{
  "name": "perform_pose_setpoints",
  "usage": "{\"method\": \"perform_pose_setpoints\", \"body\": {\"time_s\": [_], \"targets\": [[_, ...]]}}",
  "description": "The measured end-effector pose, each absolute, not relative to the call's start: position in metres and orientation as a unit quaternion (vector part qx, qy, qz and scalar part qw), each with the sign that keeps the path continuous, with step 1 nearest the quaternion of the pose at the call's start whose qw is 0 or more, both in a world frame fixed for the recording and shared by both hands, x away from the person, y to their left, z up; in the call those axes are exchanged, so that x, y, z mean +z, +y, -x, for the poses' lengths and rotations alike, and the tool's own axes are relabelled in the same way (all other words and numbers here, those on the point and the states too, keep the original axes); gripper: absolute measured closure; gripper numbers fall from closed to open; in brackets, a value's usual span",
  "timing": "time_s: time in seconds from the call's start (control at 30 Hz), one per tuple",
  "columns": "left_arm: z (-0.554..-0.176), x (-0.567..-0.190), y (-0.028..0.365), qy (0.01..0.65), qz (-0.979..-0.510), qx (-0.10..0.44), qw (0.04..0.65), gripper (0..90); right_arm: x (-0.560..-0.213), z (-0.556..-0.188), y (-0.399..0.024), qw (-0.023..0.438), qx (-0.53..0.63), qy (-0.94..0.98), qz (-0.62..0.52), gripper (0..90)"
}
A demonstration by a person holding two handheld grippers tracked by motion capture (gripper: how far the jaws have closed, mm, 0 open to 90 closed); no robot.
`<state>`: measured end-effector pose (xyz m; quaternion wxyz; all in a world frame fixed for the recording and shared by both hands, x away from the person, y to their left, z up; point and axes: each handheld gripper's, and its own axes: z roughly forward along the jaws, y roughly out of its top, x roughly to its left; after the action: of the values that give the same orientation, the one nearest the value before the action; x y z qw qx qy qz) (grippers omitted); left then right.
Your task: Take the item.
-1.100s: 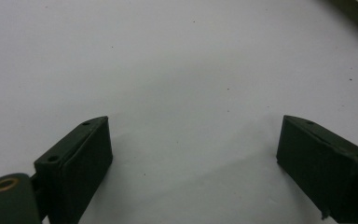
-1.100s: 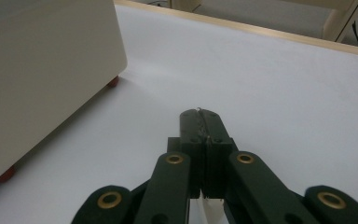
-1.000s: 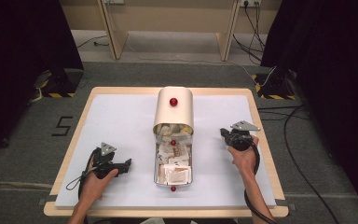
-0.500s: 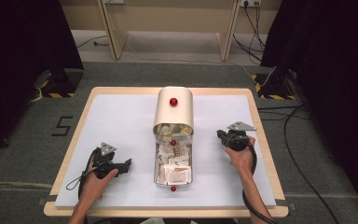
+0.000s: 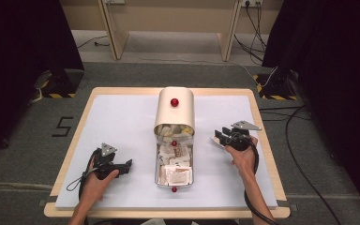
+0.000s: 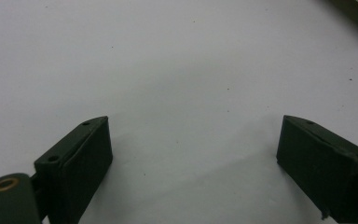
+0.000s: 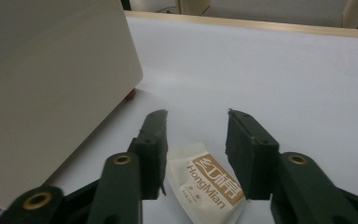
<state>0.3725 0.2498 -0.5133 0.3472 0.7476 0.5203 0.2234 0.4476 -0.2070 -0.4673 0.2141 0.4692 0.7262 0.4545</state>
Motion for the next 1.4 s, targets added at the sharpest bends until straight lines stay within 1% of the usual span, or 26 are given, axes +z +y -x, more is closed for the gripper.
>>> {"method": "perform_pose_setpoints", "body": {"time_s": [0.13, 0.3, 0.83, 1.07, 1.4], "targets": [[-0.373, -0.513, 0.250, 0.520, -0.748, 0.223, 0.347, 9.3, -0.463, -0.447, -0.209, 0.208, 0.465, 0.708, -0.489, 45.5], [-0.373, -0.513, 0.250, 0.520, -0.748, 0.223, 0.347, 9.3, -0.460, -0.446, -0.209, 0.207, 0.466, 0.705, -0.493, 42.3], [-0.373, -0.513, 0.250, 0.520, -0.747, 0.223, 0.347, 9.3, -0.456, -0.436, -0.207, 0.205, 0.455, 0.715, -0.490, 36.6], [-0.372, -0.513, 0.250, 0.520, -0.748, 0.223, 0.347, 9.3, -0.457, -0.431, -0.215, 0.202, 0.451, 0.715, -0.494, 35.8], [-0.372, -0.513, 0.250, 0.520, -0.747, 0.223, 0.347, 9.3, -0.453, -0.427, -0.215, 0.202, 0.455, 0.715, -0.491, 35.7]]}}
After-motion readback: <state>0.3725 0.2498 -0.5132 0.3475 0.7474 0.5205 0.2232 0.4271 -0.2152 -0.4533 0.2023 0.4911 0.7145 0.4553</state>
